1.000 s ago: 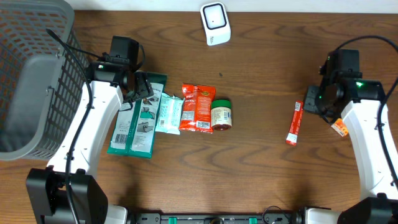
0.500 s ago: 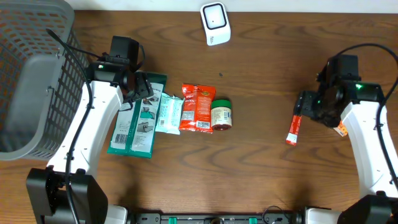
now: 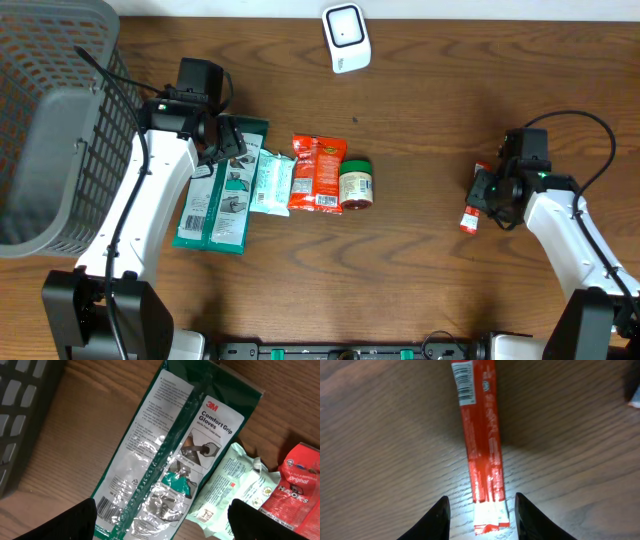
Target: Scan the item barcode
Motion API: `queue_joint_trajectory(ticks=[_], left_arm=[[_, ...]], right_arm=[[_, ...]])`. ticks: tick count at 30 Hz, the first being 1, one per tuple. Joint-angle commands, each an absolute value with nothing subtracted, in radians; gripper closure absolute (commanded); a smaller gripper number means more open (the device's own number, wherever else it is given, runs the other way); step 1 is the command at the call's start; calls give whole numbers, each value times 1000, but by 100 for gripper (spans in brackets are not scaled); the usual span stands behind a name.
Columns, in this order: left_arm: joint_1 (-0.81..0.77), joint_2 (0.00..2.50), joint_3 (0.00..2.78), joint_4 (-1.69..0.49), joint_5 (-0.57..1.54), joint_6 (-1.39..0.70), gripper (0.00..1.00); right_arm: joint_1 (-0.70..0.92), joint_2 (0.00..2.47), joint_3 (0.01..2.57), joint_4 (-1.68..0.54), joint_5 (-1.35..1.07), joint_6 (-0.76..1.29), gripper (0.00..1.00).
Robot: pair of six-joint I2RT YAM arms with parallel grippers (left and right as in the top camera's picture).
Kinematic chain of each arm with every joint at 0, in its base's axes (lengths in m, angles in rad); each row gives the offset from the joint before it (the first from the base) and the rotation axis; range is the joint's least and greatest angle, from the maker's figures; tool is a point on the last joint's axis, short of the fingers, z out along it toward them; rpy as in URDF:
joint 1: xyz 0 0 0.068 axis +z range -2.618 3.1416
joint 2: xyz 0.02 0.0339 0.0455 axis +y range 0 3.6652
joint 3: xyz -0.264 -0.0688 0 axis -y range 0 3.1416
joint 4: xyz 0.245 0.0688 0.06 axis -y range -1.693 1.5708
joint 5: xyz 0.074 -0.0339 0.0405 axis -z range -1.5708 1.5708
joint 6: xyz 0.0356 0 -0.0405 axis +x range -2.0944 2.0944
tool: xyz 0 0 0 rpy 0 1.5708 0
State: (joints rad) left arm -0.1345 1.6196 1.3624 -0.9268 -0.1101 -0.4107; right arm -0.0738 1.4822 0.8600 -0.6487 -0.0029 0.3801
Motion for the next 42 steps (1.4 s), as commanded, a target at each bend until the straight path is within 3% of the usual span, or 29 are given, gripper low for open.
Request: queue_joint_trajectory(ticks=[1, 11, 14, 23, 29, 34, 36, 42], left_arm=[[-134, 1621, 1359, -930, -116, -404, 16], [-134, 1621, 1359, -930, -116, -404, 16], [-134, 1621, 1359, -930, -116, -404, 16], [-134, 1621, 1359, -930, -116, -404, 16], [-134, 1621, 1359, -930, -116, -404, 16], [-134, 1621, 1359, -930, -116, -404, 16], [-134, 1621, 1359, -930, -116, -404, 16], [-134, 1621, 1359, -930, -116, -404, 16]], right_arm=[[-80, 1510, 849, -625, 47, 397, 64], [-80, 1654, 849, -508, 107, 383, 75], [-80, 1672, 849, -474, 75, 384, 82], [-67, 1704, 849, -303, -93, 327, 89], [-64, 1703, 851, -193, -193, 313, 85], [-75, 1655, 936, -331, -214, 314, 66], [-74, 1634, 978, -424, -200, 314, 63], [-73, 1628, 991, -609, -75, 491, 68]])
